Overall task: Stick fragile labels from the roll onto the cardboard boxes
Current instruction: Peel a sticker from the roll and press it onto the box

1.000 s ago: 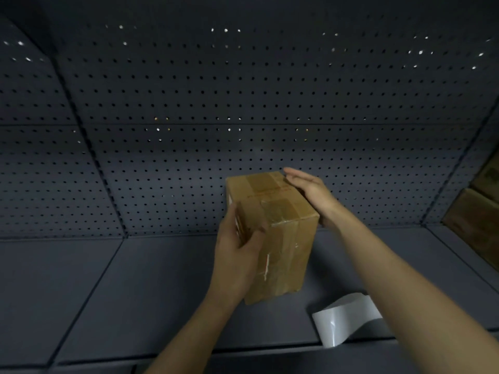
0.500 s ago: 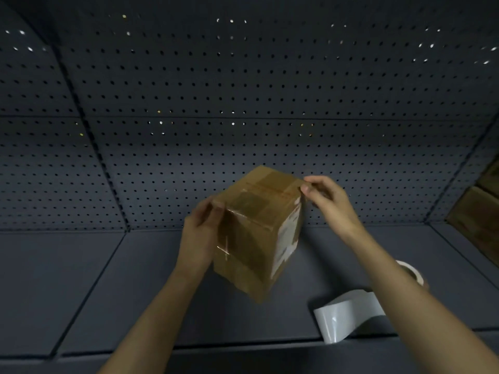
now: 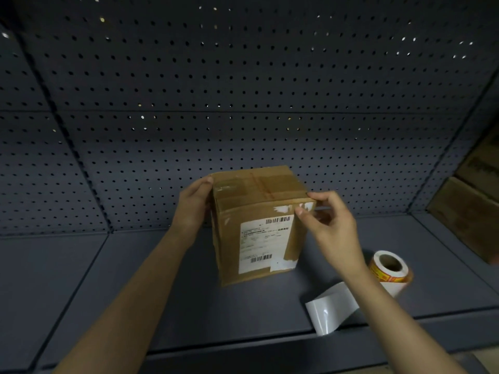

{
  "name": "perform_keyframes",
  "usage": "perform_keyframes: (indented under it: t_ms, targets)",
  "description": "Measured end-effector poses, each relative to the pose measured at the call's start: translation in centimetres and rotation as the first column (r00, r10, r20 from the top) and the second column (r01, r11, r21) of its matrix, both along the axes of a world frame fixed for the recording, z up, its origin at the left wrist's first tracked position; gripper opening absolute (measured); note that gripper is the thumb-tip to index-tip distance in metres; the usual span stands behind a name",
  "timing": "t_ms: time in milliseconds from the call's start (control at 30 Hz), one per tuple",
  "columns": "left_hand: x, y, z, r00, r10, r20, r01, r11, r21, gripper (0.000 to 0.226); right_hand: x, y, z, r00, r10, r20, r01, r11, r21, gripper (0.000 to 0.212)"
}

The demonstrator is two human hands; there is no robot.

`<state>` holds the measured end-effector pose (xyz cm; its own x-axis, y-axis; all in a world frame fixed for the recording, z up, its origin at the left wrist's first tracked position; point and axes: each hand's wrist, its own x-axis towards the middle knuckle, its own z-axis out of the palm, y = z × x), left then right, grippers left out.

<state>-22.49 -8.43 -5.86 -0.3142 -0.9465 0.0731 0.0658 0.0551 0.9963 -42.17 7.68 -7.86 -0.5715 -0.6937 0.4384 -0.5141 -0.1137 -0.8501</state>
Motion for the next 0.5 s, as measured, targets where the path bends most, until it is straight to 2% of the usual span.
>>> perform_keyframes:
  t_ms: [267,500]
  targets:
    - [-0.5,-0.6,0.9,0.999,-0.042,-0.022,0.045,0.989,0.140,0.028,1.1,0.3,-0.7,0.991,-0.095,-0.091,0.095,0.995,0.001,0.025]
    - [0.3,-0.4,0.6,1.000,0.003,-0.006,-0.003,0.999,0.049,0.029,1.5,0.5,-0.3,0.989,-0.112,-0.097,0.114,0.993,0.020,0.026]
